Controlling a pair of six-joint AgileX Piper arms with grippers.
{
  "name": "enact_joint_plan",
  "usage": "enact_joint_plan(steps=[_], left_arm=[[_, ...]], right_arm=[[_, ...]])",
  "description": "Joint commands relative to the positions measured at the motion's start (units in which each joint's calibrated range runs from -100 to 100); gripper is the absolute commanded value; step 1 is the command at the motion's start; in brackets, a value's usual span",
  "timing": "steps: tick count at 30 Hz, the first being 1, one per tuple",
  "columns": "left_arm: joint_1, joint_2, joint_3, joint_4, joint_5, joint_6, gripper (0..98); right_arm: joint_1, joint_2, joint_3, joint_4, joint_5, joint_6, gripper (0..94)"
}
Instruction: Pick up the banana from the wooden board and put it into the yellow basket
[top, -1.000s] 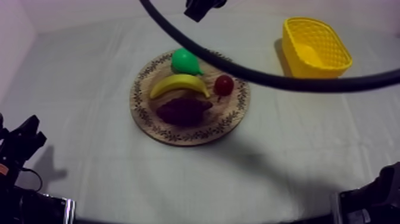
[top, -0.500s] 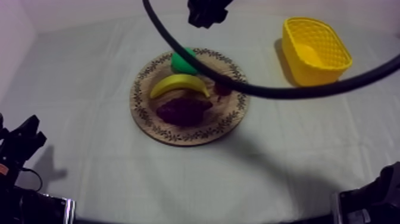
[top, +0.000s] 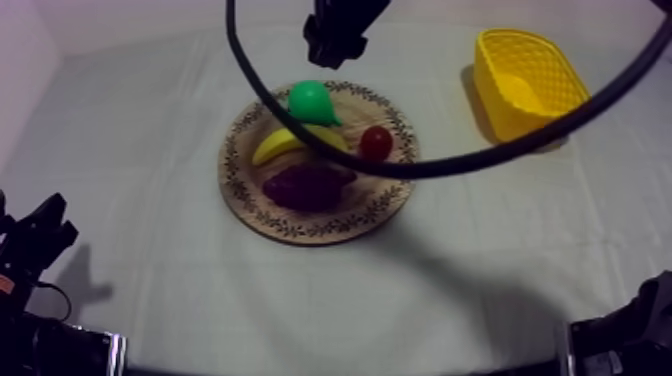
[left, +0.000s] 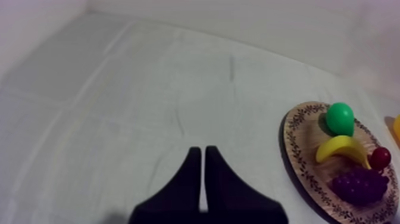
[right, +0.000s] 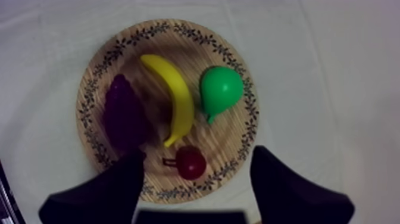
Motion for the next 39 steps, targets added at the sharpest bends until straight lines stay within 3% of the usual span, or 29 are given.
enact_joint_plan(steps=[1, 21, 39], left_arm=[[0.0, 0.0, 0.0, 0.00, 0.0, 0.0, 0.0], [0.0, 0.0, 0.0, 0.00, 0.0, 0.0, 0.0], [0.0, 0.0, 0.0, 0.00, 0.0, 0.0, 0.0]], right_arm=[[0.1, 1.7, -0.3, -0.3, -0.2, 0.2, 52.6], [0.7, 24.3, -11.7, -2.1, -2.1, 1.4, 52.8], [0.5, 37.8, -17.9, -1.6, -4.5, 1.8, 51.6]])
